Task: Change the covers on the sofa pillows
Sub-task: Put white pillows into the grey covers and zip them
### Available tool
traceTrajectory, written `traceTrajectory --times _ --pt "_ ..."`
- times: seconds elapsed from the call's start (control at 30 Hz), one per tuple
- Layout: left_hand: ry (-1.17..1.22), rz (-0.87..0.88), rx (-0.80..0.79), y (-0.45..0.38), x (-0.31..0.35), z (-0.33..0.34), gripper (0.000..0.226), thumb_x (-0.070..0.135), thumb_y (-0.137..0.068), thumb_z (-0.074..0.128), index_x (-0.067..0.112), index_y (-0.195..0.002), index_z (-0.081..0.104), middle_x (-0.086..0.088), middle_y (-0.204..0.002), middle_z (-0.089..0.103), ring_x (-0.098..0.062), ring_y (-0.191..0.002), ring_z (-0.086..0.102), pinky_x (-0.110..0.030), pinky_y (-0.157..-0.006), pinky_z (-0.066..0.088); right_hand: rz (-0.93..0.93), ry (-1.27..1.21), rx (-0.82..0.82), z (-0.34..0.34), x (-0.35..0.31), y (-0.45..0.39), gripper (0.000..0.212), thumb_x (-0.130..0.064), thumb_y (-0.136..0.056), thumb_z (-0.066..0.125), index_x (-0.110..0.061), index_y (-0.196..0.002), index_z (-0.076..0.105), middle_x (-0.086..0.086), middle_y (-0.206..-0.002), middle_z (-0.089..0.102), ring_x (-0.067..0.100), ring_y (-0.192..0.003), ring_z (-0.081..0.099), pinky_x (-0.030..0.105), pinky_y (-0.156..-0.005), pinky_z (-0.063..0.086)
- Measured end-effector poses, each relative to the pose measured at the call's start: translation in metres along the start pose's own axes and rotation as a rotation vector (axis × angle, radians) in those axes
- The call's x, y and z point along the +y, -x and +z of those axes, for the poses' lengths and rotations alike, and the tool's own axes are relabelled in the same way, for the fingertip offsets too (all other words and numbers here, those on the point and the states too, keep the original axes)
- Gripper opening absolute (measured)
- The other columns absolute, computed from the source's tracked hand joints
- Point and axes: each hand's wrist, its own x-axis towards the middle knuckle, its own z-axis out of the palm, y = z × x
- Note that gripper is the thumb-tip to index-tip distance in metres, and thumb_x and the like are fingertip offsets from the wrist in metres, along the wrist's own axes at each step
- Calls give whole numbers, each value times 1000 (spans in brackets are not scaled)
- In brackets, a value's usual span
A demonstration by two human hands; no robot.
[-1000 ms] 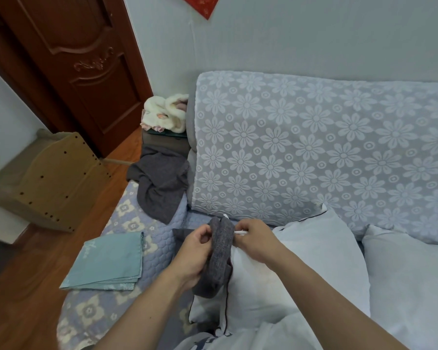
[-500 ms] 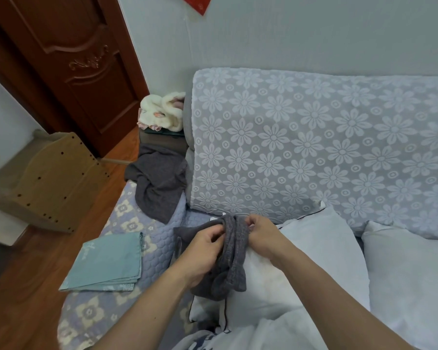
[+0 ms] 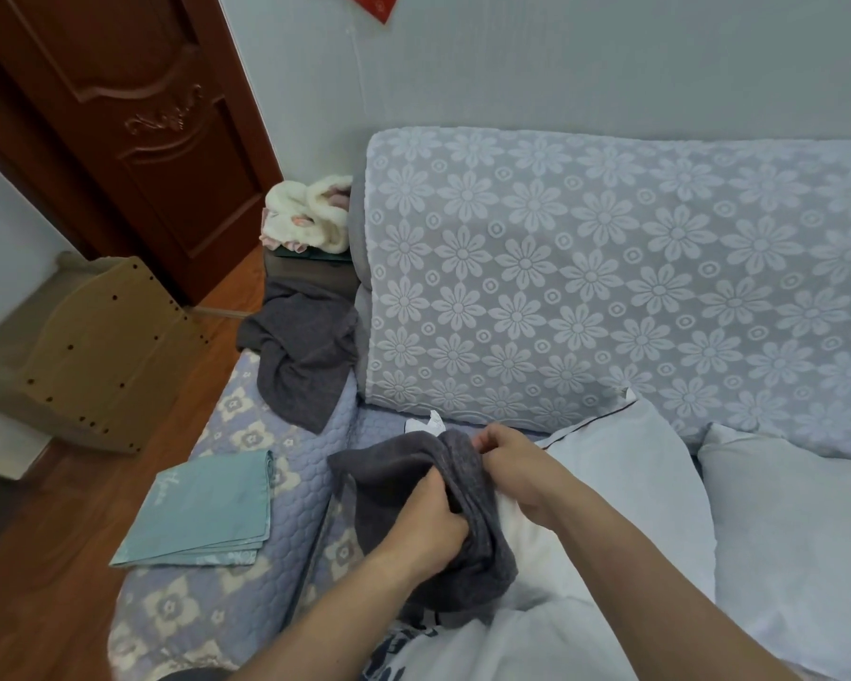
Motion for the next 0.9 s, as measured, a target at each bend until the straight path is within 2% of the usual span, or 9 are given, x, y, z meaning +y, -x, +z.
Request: traceTrajectory --times 0.1,0.2,0.37,0.47,0.57,0.63,0.7,0.8,0.9 --pt "-43 -55 16 -2 -2 12 47 14 -85 63 26 -126 43 11 -112 62 -4 -107 60 -12 -90 47 22 -95 17 -2 4 2 5 -17 -95 54 -17 -92 57 2 -89 60 16 -81 50 29 -72 39" --pt "-42 -178 115 -5 -6 22 50 29 -85 65 20 -122 32 4 -113 60 -20 -111 61 -30 -91 47 9 -176 -8 -2 8 5 20 -28 -94 65 -11 -102 58 3 -93 66 14 -81 57 28 -74 46" --pt "133 -264 159 -4 -12 28 26 20 -92 63 18 -117 68 6 -103 70 -9 -91 63 -17 -74 47 33 -104 29 1 7 6 21 -7 -80 65 -9 -100 71 9 -88 74 18 -78 64 32 -75 50" --pt "132 -225 111 -3 -22 27 21 19 -93 65 23 -113 68 15 -94 67 2 -81 57 -4 -58 40 118 -307 11 -2 11 5 35 -10 -70 63 3 -100 74 13 -90 72 23 -82 60 35 -77 46" --pt "96 -207 75 -3 -29 24 13 22 -92 65 25 -105 68 17 -88 65 6 -79 54 -4 -57 39 274 -612 -66 -13 21 9 26 -11 -87 63 2 -107 73 16 -108 73 27 -94 66 36 -82 53" --pt "97 -174 106 -4 -33 18 4 22 -88 69 20 -92 70 10 -82 70 -3 -76 61 -14 -64 47 329 -596 -111 -22 29 19 26 -18 -94 63 -1 -112 71 17 -112 73 29 -93 69 37 -83 56" --pt "159 -116 171 -7 -39 6 6 26 -79 72 22 -80 68 7 -74 71 -13 -73 63 -33 -72 51 198 -663 6 -34 41 24 25 -18 -100 57 -1 -114 69 20 -114 72 26 -89 71 35 -79 58" --pt "363 -103 238 -13 -48 -22 15 25 -76 70 13 -77 62 -7 -73 67 -20 -73 61 -39 -73 48 -243 -1127 339 -67 74 32 30 -21 -105 46 0 -119 62 18 -121 68 23 -104 69 33 -88 58" --pt "567 -140 290 -14 -46 -40 11 8 -92 67 8 -82 65 -10 -80 71 -24 -78 67 -40 -77 53 -376 -1374 313 -102 117 59 23 -20 -105 47 -7 -112 64 12 -121 67 21 -115 64 36 -102 50"
